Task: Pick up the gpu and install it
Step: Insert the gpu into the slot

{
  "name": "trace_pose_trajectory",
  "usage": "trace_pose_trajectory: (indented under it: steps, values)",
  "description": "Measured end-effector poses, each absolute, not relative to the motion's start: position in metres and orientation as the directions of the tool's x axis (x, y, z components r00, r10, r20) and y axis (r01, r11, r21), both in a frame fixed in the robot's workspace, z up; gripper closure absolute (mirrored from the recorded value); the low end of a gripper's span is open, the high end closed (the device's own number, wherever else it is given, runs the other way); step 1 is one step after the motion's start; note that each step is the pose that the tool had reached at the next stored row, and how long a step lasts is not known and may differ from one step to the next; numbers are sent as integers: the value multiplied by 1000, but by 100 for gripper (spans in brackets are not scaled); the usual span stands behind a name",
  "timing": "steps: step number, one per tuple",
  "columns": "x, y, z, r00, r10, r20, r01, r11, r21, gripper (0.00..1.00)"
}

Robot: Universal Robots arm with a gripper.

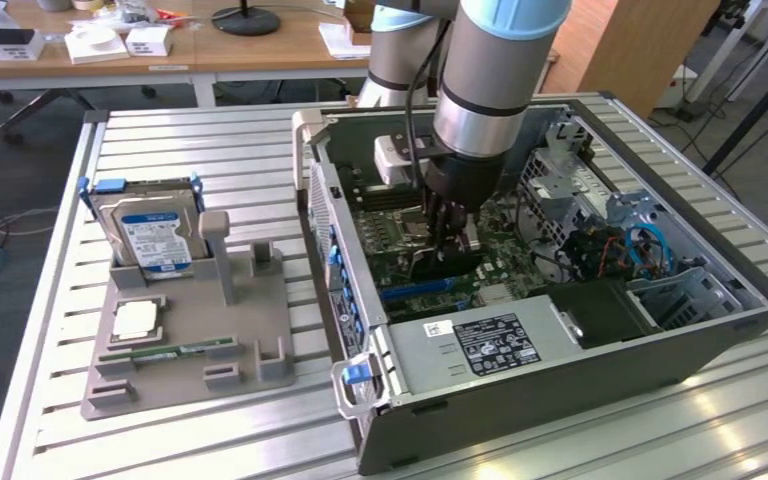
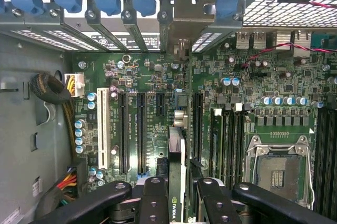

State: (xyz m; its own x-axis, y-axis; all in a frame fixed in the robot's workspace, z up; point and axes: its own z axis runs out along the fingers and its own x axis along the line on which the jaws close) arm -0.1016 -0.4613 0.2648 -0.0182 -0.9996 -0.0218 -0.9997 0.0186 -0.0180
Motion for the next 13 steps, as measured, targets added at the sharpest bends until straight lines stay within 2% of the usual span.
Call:
trace_pose_trajectory:
  steps: [13]
  values:
    - [-102, -461, 263, -18, -1000, -22, -1000, 19, -18, 74]
